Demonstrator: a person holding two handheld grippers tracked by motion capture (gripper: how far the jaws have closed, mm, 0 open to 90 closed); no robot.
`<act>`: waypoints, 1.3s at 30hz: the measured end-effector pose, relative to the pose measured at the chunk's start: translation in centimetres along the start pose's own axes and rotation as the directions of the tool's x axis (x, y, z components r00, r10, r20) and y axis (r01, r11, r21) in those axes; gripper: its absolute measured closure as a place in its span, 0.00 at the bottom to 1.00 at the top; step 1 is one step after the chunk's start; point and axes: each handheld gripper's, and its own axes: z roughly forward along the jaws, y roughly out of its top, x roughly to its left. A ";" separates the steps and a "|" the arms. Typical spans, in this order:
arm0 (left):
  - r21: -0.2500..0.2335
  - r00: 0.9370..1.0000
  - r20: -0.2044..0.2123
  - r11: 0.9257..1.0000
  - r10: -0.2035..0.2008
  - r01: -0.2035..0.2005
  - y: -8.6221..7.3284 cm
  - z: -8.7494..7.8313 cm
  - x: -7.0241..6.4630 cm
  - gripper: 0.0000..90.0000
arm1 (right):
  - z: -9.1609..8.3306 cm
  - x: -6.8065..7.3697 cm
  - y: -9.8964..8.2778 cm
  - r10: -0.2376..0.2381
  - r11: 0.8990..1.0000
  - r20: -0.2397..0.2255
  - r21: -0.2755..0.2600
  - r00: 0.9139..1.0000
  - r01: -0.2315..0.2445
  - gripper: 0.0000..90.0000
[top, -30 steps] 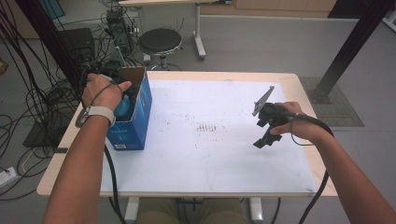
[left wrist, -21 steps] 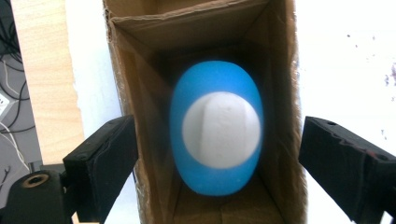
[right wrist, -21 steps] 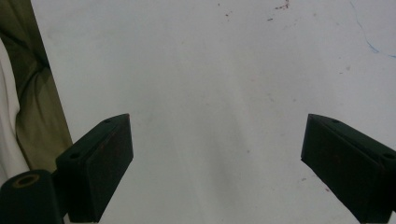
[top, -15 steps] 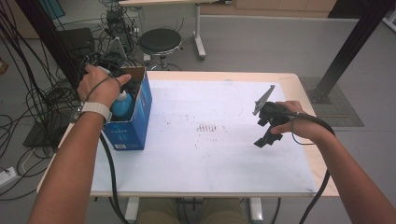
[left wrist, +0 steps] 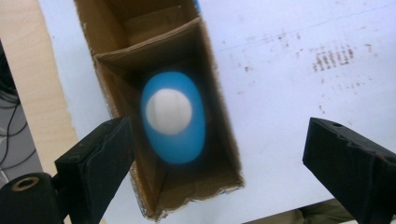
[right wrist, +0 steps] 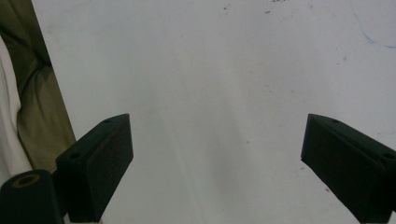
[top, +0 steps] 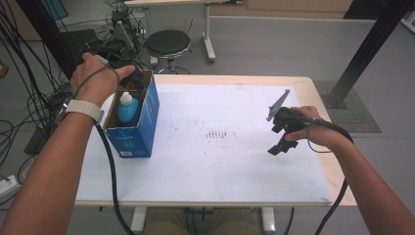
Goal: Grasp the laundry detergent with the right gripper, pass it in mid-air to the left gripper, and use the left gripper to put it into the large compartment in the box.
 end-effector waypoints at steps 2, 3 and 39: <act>-0.010 1.000 0.013 1.000 0.019 -0.018 0.1 -0.4 -0.4 0.10 | 0.0 0.0 0.0 0.002 1.000 0.000 -0.002 1.000 -0.002 0.10; -0.014 0.999 0.014 1.000 0.029 -0.028 0.1 -0.5 -0.7 0.10 | 0.0 0.0 -0.1 0.008 1.000 -0.001 0.002 1.000 -0.008 0.10; -0.036 0.822 0.123 0.831 0.556 -0.556 0.6 3.7 -12.9 0.11 | -0.7 0.3 -1.4 0.053 0.999 0.007 -0.007 0.999 -0.053 0.10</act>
